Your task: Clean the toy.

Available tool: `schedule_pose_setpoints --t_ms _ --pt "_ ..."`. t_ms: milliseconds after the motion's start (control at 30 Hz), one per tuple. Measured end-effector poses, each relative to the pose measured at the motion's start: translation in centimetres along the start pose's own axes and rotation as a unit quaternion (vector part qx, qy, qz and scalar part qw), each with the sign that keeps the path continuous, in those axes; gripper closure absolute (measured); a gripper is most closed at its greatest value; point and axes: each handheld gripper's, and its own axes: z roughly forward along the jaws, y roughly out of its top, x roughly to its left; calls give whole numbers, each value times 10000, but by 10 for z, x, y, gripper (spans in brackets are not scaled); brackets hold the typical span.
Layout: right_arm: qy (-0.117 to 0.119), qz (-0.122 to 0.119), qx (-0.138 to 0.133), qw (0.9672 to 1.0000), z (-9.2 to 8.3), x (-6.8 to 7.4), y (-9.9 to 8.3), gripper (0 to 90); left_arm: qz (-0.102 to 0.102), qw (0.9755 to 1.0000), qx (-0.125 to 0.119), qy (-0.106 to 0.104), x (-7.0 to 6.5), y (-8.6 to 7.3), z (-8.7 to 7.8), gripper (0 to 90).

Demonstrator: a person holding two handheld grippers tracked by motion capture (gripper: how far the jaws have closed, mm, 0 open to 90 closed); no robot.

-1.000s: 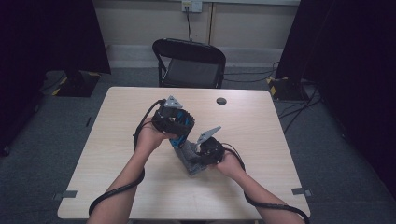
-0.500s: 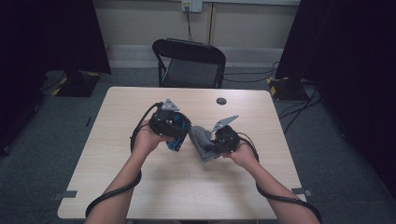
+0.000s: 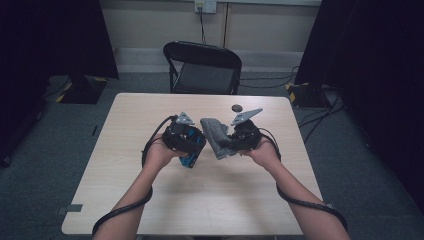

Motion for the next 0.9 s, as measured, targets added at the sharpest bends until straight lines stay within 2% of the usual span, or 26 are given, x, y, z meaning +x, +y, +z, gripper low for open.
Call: schedule_pose_setpoints --t_ms 267,633,900 --pt "128 -152 32 9998 12 9 3 742 6 10000 40 -46 -2 0 3 254" --pt "315 -141 43 9994 26 9 0 742 -33 10000 -3 14 1 0 -1 253" --pt "428 -238 142 9987 40 17 -3 742 -28 10000 5 68 0 3 -3 253"
